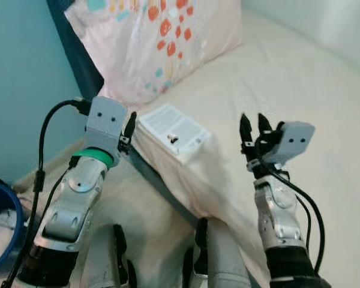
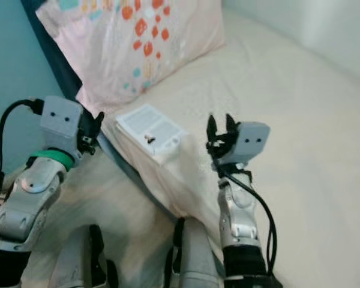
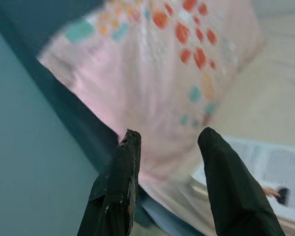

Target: Clean up the room

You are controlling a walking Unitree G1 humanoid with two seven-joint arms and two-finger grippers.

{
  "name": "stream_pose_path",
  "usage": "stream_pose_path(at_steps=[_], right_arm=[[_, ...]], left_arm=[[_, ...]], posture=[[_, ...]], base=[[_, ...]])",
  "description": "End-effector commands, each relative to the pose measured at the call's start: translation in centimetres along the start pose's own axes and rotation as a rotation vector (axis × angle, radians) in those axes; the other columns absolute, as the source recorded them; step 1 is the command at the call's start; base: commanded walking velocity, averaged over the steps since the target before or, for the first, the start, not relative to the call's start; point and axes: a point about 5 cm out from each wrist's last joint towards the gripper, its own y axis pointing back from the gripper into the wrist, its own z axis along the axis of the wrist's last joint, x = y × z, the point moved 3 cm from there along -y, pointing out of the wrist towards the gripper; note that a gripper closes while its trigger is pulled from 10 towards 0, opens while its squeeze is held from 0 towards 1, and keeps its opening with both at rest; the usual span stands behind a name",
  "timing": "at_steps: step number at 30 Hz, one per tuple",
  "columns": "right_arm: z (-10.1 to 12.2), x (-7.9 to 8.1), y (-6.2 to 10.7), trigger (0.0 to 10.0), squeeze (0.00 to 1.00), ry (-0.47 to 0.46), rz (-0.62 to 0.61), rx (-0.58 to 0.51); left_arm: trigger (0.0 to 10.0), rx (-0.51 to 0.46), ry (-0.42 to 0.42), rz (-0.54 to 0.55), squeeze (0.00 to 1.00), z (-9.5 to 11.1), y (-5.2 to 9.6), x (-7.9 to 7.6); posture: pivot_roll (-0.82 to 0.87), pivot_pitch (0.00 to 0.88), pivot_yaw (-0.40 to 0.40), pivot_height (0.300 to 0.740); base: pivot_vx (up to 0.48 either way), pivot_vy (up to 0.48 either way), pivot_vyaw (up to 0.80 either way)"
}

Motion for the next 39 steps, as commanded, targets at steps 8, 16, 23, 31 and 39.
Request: stream_pose_path(at_steps=[8, 16, 23, 31, 39], right_arm=[[1.5, -0.2, 0.1, 10.0, 0.0, 0.023, 0.001, -0.039], [1.3, 0.1, 0.0, 10.0, 0.0, 0.03, -0.002, -0.033], [1.1, 0.0, 0.5, 10.0, 0.0, 0.033, -0.01, -0.016], [0.9, -0.3, 0.7, 10.0, 0.0, 0.04, -0.025, -0.006], [0.6, -0.2, 0.8, 10.0, 0.0, 0.04, -0.045, 0.005]], left_arm=[[10.0, 0.074, 0.115, 0.056, 0.0, -2.2, 0.5, 0.2], [10.0, 0.053, 0.137, 0.011, 0.0, -2.1, 0.6, -0.9], [10.0, 0.042, 0.141, -0.005, 0.0, -2.1, 0.3, -1.7], [10.0, 0.035, 0.143, -0.017, 0.0, -2.1, 0.2, -2.2], [10.0, 0.038, 0.137, -0.007, 0.0, -2.3, 0.4, -2.1]], posture=[[-0.01, 0.0, -0.038, 0.624], [-0.01, 0.0, -0.031, 0.647], [-0.03, 0.0, -0.023, 0.676], [-0.03, 0.0, -0.022, 0.714], [-0.02, 0.0, -0.015, 0.74]], base=[[0.0, 0.0, 0.0], [0.0, 0.0, 0.0], [0.0, 0.0, 0.0], [0.0, 0.0, 0.0], [0.0, 0.0, 0.0]])
